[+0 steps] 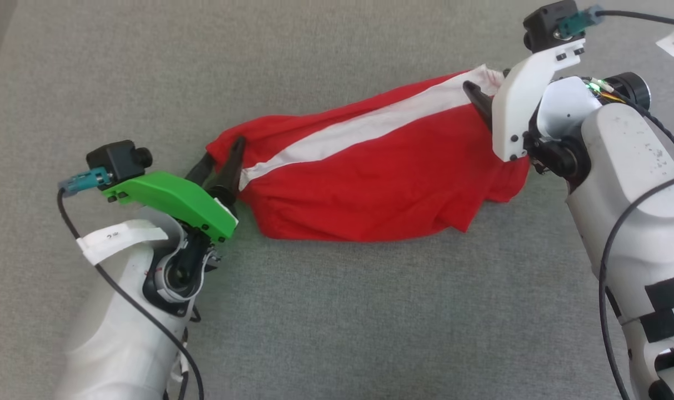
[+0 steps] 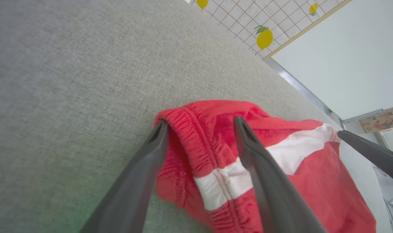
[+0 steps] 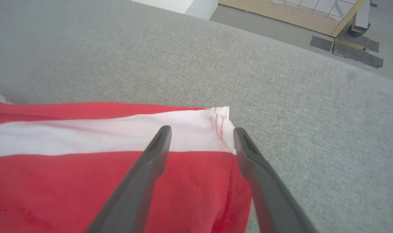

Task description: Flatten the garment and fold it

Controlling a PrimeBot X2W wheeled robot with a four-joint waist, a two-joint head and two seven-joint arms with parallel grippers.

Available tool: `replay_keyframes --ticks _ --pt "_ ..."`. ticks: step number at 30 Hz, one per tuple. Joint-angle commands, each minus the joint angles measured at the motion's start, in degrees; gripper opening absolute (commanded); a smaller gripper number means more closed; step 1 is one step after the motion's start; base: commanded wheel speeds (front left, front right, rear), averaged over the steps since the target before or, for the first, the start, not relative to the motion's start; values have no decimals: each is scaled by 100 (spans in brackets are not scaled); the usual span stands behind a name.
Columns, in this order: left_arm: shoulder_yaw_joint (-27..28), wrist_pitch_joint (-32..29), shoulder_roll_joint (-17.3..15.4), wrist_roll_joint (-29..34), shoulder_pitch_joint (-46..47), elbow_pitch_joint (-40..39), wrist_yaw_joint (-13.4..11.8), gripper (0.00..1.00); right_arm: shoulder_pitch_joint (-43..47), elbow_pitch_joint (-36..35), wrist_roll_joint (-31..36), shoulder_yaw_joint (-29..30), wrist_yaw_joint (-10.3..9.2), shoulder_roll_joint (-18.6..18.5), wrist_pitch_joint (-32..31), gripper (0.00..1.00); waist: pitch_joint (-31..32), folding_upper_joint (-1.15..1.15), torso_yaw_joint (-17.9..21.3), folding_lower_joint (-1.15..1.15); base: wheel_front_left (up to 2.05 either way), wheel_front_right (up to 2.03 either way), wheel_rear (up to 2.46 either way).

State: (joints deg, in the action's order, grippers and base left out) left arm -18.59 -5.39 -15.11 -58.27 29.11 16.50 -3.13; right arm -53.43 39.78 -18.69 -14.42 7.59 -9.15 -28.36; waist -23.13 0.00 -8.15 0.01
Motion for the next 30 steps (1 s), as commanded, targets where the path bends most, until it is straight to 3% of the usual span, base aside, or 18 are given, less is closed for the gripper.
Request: replay_keyframes --ticks 1,8,15,21,30 --pt "33 79 -91 99 -87 -52 -36 100 142 -49 -103 -33 -10 -50 122 100 317 0 40 -1 0 0 0" --pt "-49 540 -436 678 -434 -412 -199 100 623 -339 -445 -55 -10 -309 425 100 949 0 88 -1 0 0 0" --pt "-99 1876 -713 1786 -1193 -946 -399 100 1380 -759 -372 18 -10 -639 289 100 1307 0 127 -1 0 0 0" --pt "342 2035 -348 2638 -1958 -1606 -527 100 1980 -1100 -41 70 -10 -757 -480 100 1350 0 64 -1 0 0 0" --pt "802 2038 313 3266 -2418 -1817 -71 100 2040 -1477 464 240 -10 -537 -1366 100 1120 0 -143 -1 0 0 0"
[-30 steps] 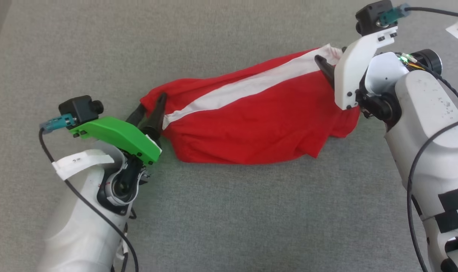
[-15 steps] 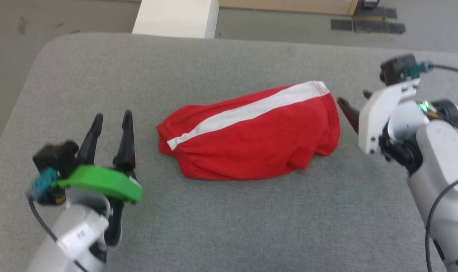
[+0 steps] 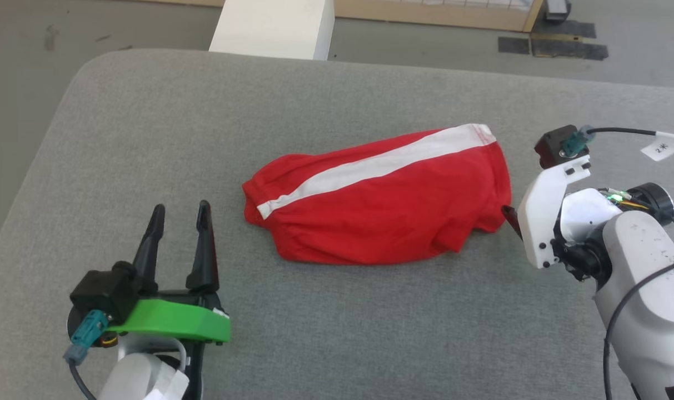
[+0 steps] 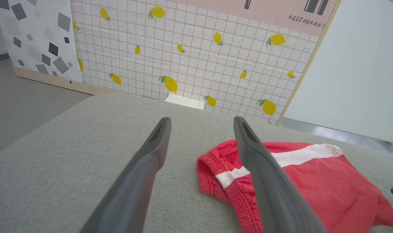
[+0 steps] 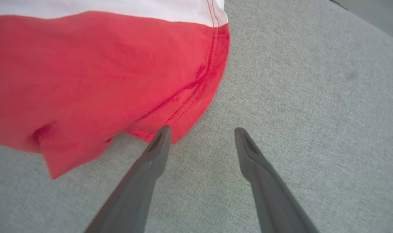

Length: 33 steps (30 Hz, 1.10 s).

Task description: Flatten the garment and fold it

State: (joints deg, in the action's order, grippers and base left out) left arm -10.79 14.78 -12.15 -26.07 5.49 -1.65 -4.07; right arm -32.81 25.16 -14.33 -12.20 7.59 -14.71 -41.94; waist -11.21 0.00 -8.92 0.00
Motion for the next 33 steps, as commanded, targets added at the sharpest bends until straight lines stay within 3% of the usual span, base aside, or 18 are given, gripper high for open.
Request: replay_keyframes --ticks 1,11,21,22,24,33 --pt "67 20 81 94 -37 3 88 100 -66 -2 115 34 -10 51 -89 100 -118 0 -96 0 0 0 0" --pt "386 21 535 426 124 185 553 100 -341 371 729 36 -10 314 -335 100 -511 0 -312 0 0 0 0" --pt "631 21 775 604 234 337 825 100 -363 649 656 -461 -10 311 -366 100 -736 0 -313 0 0 0 0" --pt "642 21 795 612 247 367 851 100 -365 676 617 -519 -10 293 -414 41 -742 0 -303 0 0 0 0" --pt "666 21 821 634 269 388 882 100 -379 696 532 -587 -10 264 -461 0 -749 0 -288 0 0 0 0" --pt "665 21 892 614 224 647 999 100 -476 389 81 -529 -10 134 -394 0 -533 0 -166 0 0 0 0"
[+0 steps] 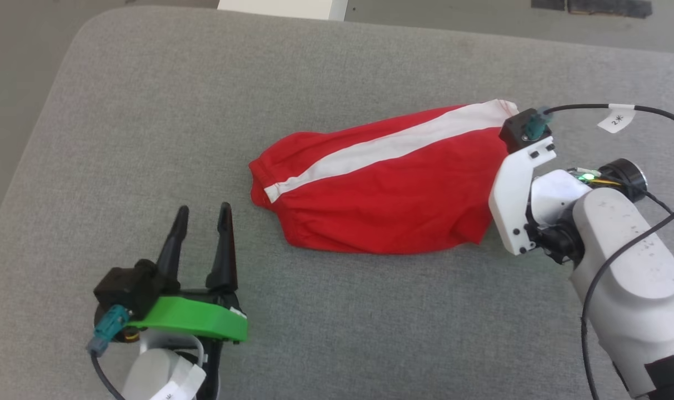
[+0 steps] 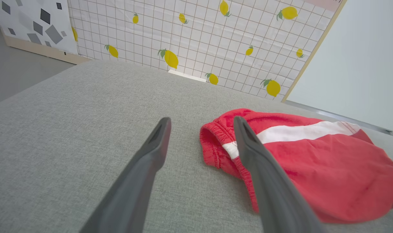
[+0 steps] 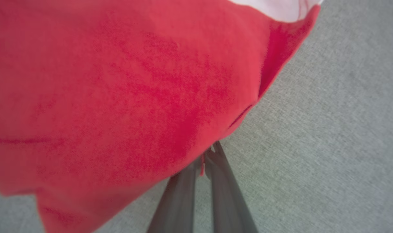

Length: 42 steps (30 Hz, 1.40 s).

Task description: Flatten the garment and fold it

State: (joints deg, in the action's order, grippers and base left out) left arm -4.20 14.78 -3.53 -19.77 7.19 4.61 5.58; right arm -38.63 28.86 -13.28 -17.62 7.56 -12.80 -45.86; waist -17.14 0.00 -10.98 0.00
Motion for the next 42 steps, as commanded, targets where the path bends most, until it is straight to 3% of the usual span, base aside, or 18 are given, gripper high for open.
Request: replay_keyframes --ticks 1,4,12,17,18,29,31,32,42 --pt "-35 12 33 -60 43 81 44 100 111 -21 -60 43 -8 -68 24 0 101 0 57 0 0 0 0" --pt "-147 -339 36 -229 95 167 67 100 141 -138 -132 157 -8 -96 92 0 195 0 86 0 0 0 0" --pt "-613 -2701 -144 -609 676 46 56 100 319 -388 -173 390 -8 -188 73 0 315 0 102 0 0 0 0" --pt "-807 -3945 -282 -515 1199 447 -226 100 377 -553 -143 407 -8 -153 2 0 188 0 170 0 0 0 0" --pt "-897 -4450 -328 -431 1480 781 -376 100 356 -651 -127 379 -8 -112 -35 0 66 0 232 0 0 0 0" --pt "-1093 -4690 -405 -192 2051 1735 -478 100 257 -852 -134 194 -8 -74 -95 0 -242 0 410 0 0 0 0" --pt "-1113 -4683 -373 -258 2073 1836 -411 42 252 -860 -143 161 -8 -81 -96 0 -261 0 415 0 0 0 0" --pt "-1107 -4647 -355 -304 2079 1869 -375 0 250 -862 -149 143 -8 -84 -96 0 -269 0 416 0 0 0 0" --pt "-890 -4428 -287 -1016 1921 1581 -48 0 711 -1017 -426 267 -8 -195 20 0 20 0 320 0 0 0 0"
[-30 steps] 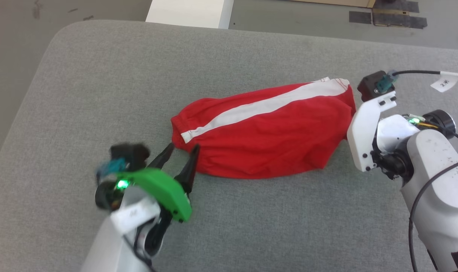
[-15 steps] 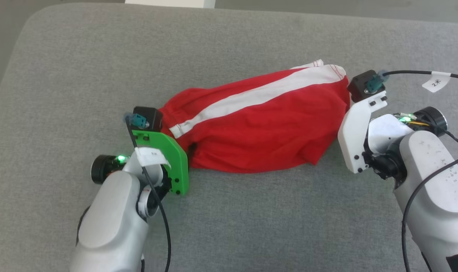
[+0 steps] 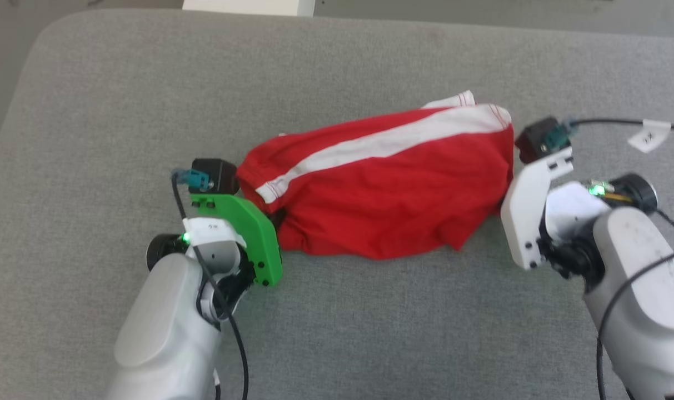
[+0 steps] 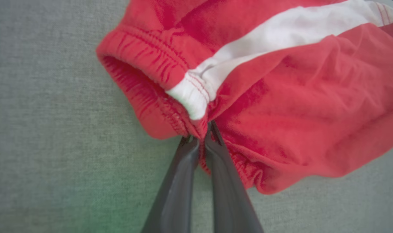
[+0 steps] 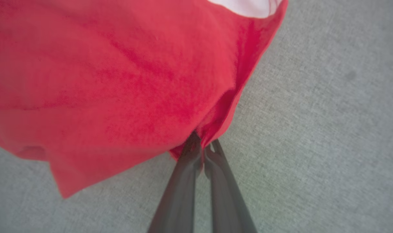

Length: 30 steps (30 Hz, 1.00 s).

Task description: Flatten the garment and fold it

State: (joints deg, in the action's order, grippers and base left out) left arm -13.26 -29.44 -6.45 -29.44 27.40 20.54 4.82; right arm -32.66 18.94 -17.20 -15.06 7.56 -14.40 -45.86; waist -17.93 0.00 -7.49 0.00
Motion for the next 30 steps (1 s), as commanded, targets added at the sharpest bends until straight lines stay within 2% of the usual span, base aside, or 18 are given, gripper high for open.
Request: replay_keyframes --ticks 1,5,9,21,25,30 --pt "20 -34 -22 -82 -142 -55 40 0 209 -85 -73 38 -8 -59 22 0 152 0 -35 0 0 0 0" --pt "72 -231 -125 -272 -384 -277 62 0 714 -452 -248 235 -8 -133 9 0 393 0 -14 0 0 0 0" --pt "119 -478 -214 -389 -684 -528 -32 0 1320 -898 -380 421 -8 -162 -120 0 624 0 39 0 0 0 0" --pt "257 -1341 -432 -675 -1594 -1498 -552 0 3017 -2190 -488 1013 -8 2 -776 0 986 0 168 0 0 0 0" --pt "262 -1338 -479 -645 -1788 -1522 -627 0 3358 -2367 -437 1083 -8 135 -864 0 1006 0 202 0 0 0 0" --pt "220 -1233 -453 -652 -1885 -1188 -588 0 3508 -2178 -343 1152 -8 333 -743 0 970 0 243 0 0 0 0"
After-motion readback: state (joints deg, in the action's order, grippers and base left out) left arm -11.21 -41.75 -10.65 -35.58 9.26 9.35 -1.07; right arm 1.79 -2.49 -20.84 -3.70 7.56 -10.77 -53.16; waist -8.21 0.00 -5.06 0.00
